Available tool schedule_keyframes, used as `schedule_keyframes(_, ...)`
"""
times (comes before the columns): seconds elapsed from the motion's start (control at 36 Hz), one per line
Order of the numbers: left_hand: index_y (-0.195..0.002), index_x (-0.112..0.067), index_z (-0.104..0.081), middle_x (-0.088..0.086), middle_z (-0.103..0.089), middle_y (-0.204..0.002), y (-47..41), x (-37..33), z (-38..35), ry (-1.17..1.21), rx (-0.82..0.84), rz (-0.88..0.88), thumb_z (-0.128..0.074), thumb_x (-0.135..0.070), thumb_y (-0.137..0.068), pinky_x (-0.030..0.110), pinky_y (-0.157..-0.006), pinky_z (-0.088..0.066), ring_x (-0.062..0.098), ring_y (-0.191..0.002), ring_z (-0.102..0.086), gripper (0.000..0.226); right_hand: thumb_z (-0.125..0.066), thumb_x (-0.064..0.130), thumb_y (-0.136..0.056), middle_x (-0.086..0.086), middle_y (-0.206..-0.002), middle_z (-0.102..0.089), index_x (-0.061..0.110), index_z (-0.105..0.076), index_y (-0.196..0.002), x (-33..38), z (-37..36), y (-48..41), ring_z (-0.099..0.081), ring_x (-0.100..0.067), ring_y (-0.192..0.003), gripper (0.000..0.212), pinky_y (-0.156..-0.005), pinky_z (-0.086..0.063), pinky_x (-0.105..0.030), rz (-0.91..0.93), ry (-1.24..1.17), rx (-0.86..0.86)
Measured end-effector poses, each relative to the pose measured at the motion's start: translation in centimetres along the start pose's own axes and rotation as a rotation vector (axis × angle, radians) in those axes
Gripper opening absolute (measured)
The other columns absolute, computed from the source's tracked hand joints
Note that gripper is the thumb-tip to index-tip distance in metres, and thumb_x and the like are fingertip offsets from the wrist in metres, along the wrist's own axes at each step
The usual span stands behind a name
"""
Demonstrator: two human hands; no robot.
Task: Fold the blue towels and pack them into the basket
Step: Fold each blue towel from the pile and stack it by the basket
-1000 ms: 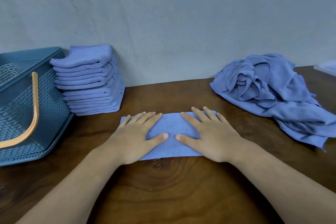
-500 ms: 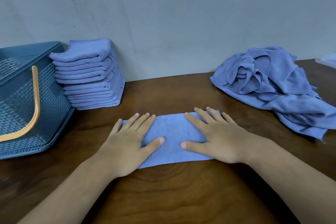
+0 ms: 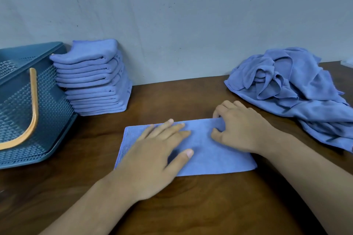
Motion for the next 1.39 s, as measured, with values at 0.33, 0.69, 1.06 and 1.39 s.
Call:
schedule_keyframes(0.33,-0.162,-0.055,0.013,-0.031,0.023,-0.169,-0.4,-0.3,-2.3,-0.116,0.176,0.007,-0.011,-0.079,-0.099,0.043,-0.131,0.01,-0.005,-0.152,0.031,0.072,-0.078,0.034,-0.075,0.012,-0.071,-0.059,0.026,-0.059,-0.075,-1.6,0.7,-0.4,-0.051,-0.009,-0.069,0.021,-0.064,-0.042,-0.032,-0.162,-0.485,0.061)
schedule_keyframes(0.69,-0.163,-0.055,0.007,-0.032,0.019,-0.169,-0.1,-0.2,-2.2,-0.066,0.168,0.029,-0.012,-0.085,-0.096,0.045,-0.132,0.009,-0.006,-0.153,0.028,0.076,-0.074,0.031,-0.097,0.016,-0.119,-0.071,0.046,-0.074,-0.112,-2.3,-0.2,3.7,-0.065,-0.005,-0.115,0.022,-0.104,-0.051,-0.034,-0.152,-0.884,0.038)
schedule_keyframes(1.06,-0.163,-0.055,0.007,-0.033,0.019,-0.169,-0.3,-0.2,-2.2,-0.063,0.133,0.026,-0.013,-0.085,-0.096,0.043,-0.132,0.008,-0.008,-0.152,0.028,0.077,-0.072,0.05,-0.095,0.027,-0.135,-0.055,0.045,-0.049,-0.152,-1.0,-0.4,4.0,-0.05,0.0,-0.129,0.063,-0.107,-0.042,-0.028,-0.091,-0.564,0.014)
schedule_keyframes(1.39,-0.161,-0.06,0.005,-0.036,0.022,-0.166,1.0,3.3,-0.8,-0.032,0.156,0.129,-0.017,-0.089,-0.092,0.037,-0.131,0.01,-0.011,-0.15,0.029,0.078,-0.063,0.057,-0.099,0.033,-0.135,-0.034,0.049,-0.033,-0.16,-2.4,-0.4,4.4,-0.037,0.003,-0.136,0.068,-0.102,-0.03,-0.021,-0.111,-0.448,0.126)
Point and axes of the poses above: each hand's wrist, its own y-axis away from the middle knuckle, its own z-axis out of the back of the hand, x = y × z, the point moved 7 cm from there along -y, towards the middle knuckle
